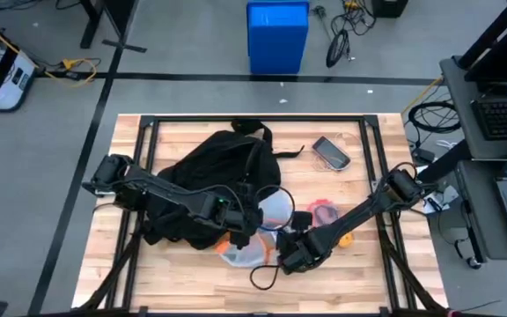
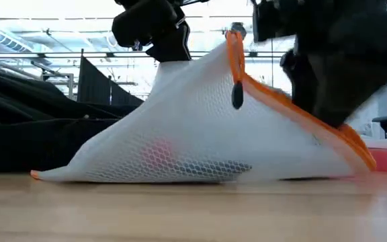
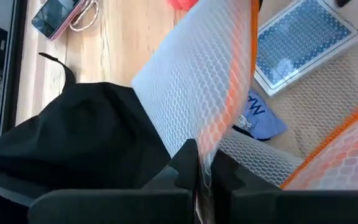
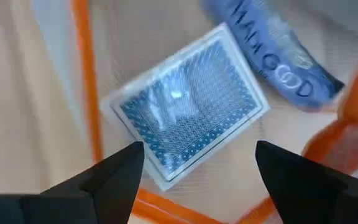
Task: Unpack backpack
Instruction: Remove the blue game card from the orange zip bag
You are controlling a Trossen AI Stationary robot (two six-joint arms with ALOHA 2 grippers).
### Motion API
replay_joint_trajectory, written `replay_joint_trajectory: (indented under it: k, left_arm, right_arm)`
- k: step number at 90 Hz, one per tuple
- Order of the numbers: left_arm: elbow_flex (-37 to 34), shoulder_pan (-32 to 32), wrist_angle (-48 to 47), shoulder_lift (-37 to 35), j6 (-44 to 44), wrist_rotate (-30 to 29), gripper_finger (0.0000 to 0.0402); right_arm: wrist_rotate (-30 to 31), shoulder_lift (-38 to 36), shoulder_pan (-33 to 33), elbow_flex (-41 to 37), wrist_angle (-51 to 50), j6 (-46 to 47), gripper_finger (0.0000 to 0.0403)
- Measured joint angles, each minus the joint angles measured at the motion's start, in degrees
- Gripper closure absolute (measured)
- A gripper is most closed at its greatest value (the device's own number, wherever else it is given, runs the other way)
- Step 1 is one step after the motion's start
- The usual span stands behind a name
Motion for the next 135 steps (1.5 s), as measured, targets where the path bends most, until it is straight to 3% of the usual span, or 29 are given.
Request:
replay_joint_trajectory:
  k: [13,29,70,93,135]
  left_arm:
    - [0.00,0.00,0.00,0.00,-0.02,0.00,0.0402]
    - [0.00,0.06,0.00,0.00,0.00,-0.02,0.0402]
    - [0.00,0.10,0.18,0.00,-1.33,-0.04,0.0402]
    - [0.00,0.34,0.22,-0.02,-1.46,-0.05,0.0402]
    - [0.00,0.53,2.52,0.00,-1.52,0.44,0.0402]
  right_arm:
    - [0.51,-1.68,-0.07,0.11,2.90,9.69,0.0108]
    - [-0.41,-2.18,-0.39,0.17,6.92,12.69,0.0108]
    - [-1.92,-0.91,-5.97,0.23,0.83,35.49,0.0108]
    - [-2.18,1.84,-5.20,0.23,8.78,34.64,0.0088]
    - [-2.15,7.09,-7.29,0.30,10.12,36.26,0.0031]
